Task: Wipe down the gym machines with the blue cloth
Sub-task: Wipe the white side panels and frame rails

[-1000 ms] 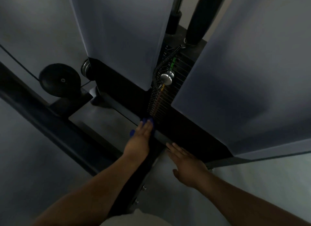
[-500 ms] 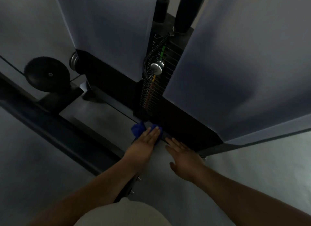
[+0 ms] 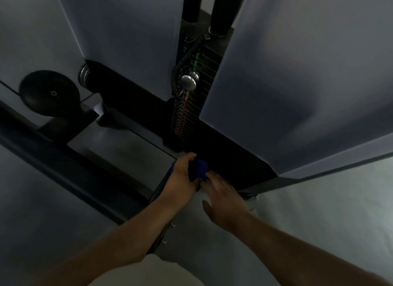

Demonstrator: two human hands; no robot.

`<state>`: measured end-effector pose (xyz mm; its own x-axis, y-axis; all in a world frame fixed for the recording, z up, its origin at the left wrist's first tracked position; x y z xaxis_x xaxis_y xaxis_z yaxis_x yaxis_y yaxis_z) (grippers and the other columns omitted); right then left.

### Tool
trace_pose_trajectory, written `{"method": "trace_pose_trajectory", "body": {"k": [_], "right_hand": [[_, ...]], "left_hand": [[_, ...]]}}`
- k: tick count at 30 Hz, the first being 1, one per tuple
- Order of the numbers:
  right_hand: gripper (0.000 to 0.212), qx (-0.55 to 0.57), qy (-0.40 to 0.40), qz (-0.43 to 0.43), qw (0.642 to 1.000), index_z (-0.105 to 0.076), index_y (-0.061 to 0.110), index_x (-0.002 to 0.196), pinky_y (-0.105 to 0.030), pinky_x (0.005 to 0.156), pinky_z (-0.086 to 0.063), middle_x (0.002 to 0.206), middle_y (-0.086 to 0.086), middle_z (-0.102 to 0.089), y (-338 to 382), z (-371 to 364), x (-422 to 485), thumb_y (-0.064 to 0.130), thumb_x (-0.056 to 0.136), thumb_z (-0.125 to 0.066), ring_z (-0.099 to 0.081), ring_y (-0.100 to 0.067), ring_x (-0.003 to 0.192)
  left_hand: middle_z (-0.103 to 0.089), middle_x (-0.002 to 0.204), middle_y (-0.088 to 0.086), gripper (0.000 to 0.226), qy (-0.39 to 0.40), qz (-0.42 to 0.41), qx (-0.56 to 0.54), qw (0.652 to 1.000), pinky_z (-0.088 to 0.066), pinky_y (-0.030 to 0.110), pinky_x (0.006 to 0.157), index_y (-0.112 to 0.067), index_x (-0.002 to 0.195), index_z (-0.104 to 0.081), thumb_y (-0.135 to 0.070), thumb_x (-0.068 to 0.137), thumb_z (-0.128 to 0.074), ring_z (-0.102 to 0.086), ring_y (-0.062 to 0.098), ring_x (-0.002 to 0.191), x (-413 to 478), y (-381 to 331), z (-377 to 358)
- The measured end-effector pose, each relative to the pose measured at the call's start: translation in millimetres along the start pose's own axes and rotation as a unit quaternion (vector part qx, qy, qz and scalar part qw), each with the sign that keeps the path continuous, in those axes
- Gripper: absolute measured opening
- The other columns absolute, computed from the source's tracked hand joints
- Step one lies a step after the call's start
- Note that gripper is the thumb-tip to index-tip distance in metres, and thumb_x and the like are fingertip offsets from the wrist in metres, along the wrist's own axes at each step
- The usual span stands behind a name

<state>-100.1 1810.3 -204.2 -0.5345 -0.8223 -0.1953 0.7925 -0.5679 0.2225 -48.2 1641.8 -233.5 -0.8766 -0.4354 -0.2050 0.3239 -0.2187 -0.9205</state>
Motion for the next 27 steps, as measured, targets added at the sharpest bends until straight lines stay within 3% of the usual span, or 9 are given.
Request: {"method": "trace_pose_trajectory", "body": {"k": [4,7,9,12,15,19,22,24,27], "right_hand": [[0.077,0.023,-0.019,-0.021,0.999,-0.034,0.015,0.166,-0.045,0.127,-0.037,0.174,-0.009,-0.032,7.0,-1.7,18.1,0.034,0.098,-0.066,-0.040,-0.029,0.155],[0.078,-0.013,-0.060,-0.006,0.998,-0.044,0.012,0.160,-0.049,0.120,-0.046,0.165,-0.011,-0.045,10.8,-7.3,34.2,0.040,0.092,-0.071,-0.052,-0.034,0.146],[0.069,-0.041,-0.086,0.009,0.995,-0.053,0.010,0.153,-0.048,0.120,-0.046,0.159,-0.012,-0.052,20.0,-8.2,47.1,0.040,0.093,-0.071,-0.056,-0.035,0.139],[0.061,-0.109,-0.110,0.039,0.987,-0.066,0.010,0.143,-0.048,0.120,-0.045,0.152,-0.013,-0.061,35.2,-7.6,65.9,0.037,0.089,-0.079,-0.058,-0.035,0.134],[0.058,-0.149,-0.089,0.069,0.982,-0.074,0.009,0.133,-0.048,0.118,-0.046,0.146,-0.013,-0.066,44.4,-6.3,83.6,0.031,0.082,-0.091,-0.064,-0.035,0.133],[0.068,-0.174,-0.052,0.124,0.975,-0.069,0.010,0.140,-0.042,0.116,-0.047,0.158,-0.009,-0.058,22.8,-9.7,73.0,0.017,0.075,-0.088,-0.059,-0.034,0.142],[0.058,-0.220,-0.066,0.152,0.961,-0.068,0.010,0.144,-0.041,0.120,-0.040,0.162,-0.007,-0.054,6.2,-10.0,45.6,0.015,0.087,-0.057,-0.055,-0.033,0.147],[0.060,-0.230,-0.078,0.155,0.958,-0.064,0.006,0.148,-0.042,0.122,-0.034,0.165,-0.012,-0.050,9.6,-11.7,52.1,0.014,0.091,-0.048,-0.053,-0.035,0.149],[0.066,-0.224,-0.075,0.138,0.962,-0.048,-0.001,0.159,-0.045,0.129,-0.025,0.173,-0.018,-0.035,36.4,-8.2,86.5,0.011,0.095,-0.059,-0.041,-0.039,0.156]], "left_hand": [[-0.050,0.150,-0.011,0.085,0.090,-0.001,0.038,0.995,-0.036,0.003,0.106,-0.037,0.161,-0.036,-0.006,0.090,-0.072,-0.051,0.002,0.135,11.3,-5.8,8.8],[-0.045,0.159,-0.016,0.085,0.132,-0.002,0.064,0.989,-0.031,-0.005,0.101,-0.041,0.166,-0.030,-0.004,0.096,-0.061,-0.050,-0.006,0.135,8.9,-5.4,9.5],[-0.039,0.163,-0.021,0.082,0.119,-0.028,0.117,0.986,-0.024,-0.005,0.108,-0.039,0.169,-0.030,-0.006,0.100,-0.060,-0.040,-0.007,0.142,4.5,-5.6,17.1],[-0.042,0.171,-0.010,0.080,0.078,-0.081,0.174,0.978,-0.026,0.028,0.131,-0.034,0.169,-0.034,-0.016,0.098,-0.067,-0.035,0.006,0.155,2.0,7.3,33.6],[-0.027,0.180,-0.003,0.080,0.050,-0.123,0.317,0.939,-0.022,0.049,0.135,-0.029,0.174,-0.024,-0.036,0.100,-0.054,-0.022,0.018,0.166,5.4,28.7,48.4],[0.001,0.183,0.006,0.080,0.062,-0.139,0.467,0.871,-0.016,0.059,0.135,-0.019,0.176,-0.007,-0.044,0.104,-0.033,-0.007,0.028,0.168,12.3,43.7,61.8],[0.013,0.182,0.006,0.082,0.080,-0.132,0.483,0.862,-0.004,0.057,0.136,-0.018,0.175,0.007,-0.041,0.100,-0.016,0.005,0.031,0.168,14.1,41.0,59.2],[0.013,0.182,0.007,0.085,0.087,-0.124,0.485,0.861,0.002,0.053,0.135,-0.016,0.175,0.006,-0.043,0.096,-0.014,0.006,0.032,0.168,12.9,41.5,53.3],[0.001,0.183,0.006,0.087,0.076,-0.119,0.487,0.862,-0.007,0.056,0.135,-0.017,0.176,-0.008,-0.046,0.096,-0.023,-0.007,0.030,0.168,11.2,44.7,52.5]]}}
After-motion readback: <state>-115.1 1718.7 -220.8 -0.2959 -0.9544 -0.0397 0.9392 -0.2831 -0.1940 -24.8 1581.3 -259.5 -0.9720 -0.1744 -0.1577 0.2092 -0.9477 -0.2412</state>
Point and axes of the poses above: each hand's wrist, its own x-axis towards the middle knuckle, its own z-axis out of the back of the hand, y = z × x, the point moved 5 cm from there along x, towards the middle knuckle
